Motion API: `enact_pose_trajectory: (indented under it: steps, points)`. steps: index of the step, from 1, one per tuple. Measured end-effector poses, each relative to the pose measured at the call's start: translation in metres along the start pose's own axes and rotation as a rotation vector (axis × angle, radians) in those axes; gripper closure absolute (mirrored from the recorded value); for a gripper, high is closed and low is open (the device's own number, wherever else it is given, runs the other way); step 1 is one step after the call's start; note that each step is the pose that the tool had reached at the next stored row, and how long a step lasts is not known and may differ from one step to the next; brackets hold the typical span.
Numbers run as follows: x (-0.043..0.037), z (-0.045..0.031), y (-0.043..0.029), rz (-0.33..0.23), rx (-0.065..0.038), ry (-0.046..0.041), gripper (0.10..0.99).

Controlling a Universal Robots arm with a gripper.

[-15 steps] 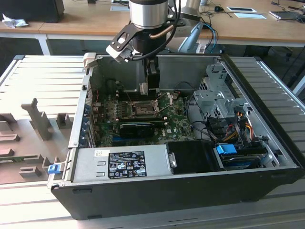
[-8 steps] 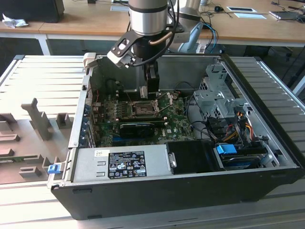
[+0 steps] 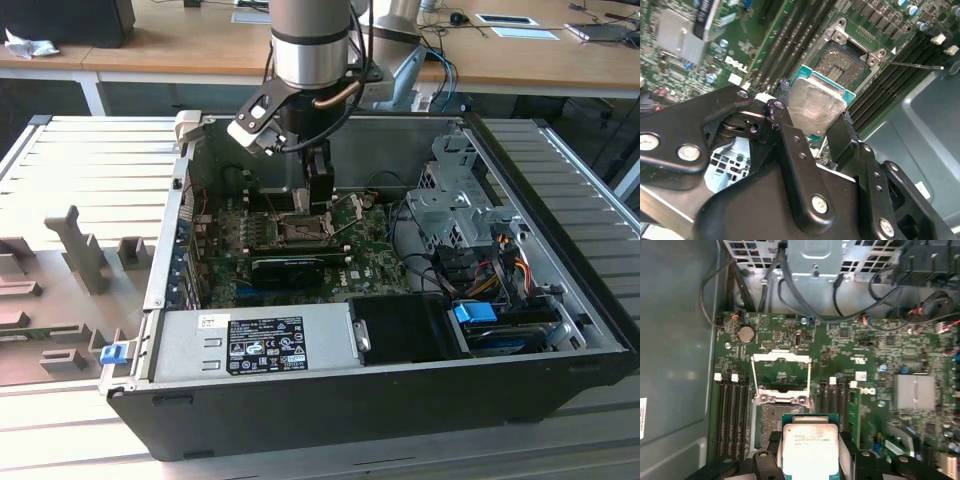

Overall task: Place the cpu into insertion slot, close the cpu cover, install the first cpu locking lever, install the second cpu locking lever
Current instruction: 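Place the cpu into insertion slot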

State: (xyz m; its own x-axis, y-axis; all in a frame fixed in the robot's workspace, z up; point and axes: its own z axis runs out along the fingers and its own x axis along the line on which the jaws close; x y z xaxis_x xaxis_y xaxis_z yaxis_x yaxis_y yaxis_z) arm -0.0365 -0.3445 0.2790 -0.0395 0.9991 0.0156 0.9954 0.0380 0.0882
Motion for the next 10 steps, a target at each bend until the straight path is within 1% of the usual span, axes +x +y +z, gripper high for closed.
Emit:
enact_pose_trajectory:
  steps: [1,2,3,5,6,9,10]
  points:
    - [0.0045,0.0038,-0.0002,-0.001,0.0,-0.0001,0.549]
    - [0.0062,0.0065,-0.0005,0.0,0.0,0.0002,0.549]
    - [0.0066,0.0085,-0.001,0.0,0.0,0.0003,0.549]
    - [0.0068,0.0154,-0.0043,0.0,0.0,-0.0001,0.549]
    - [0.0072,0.0175,-0.0049,-0.001,0.0,-0.0001,0.549]
    - [0.01,0.0266,-0.0081,-0.001,0.0,0.0,0.549]
    - [0.0106,0.0285,-0.009,-0.001,0.0,0.0,0.549]
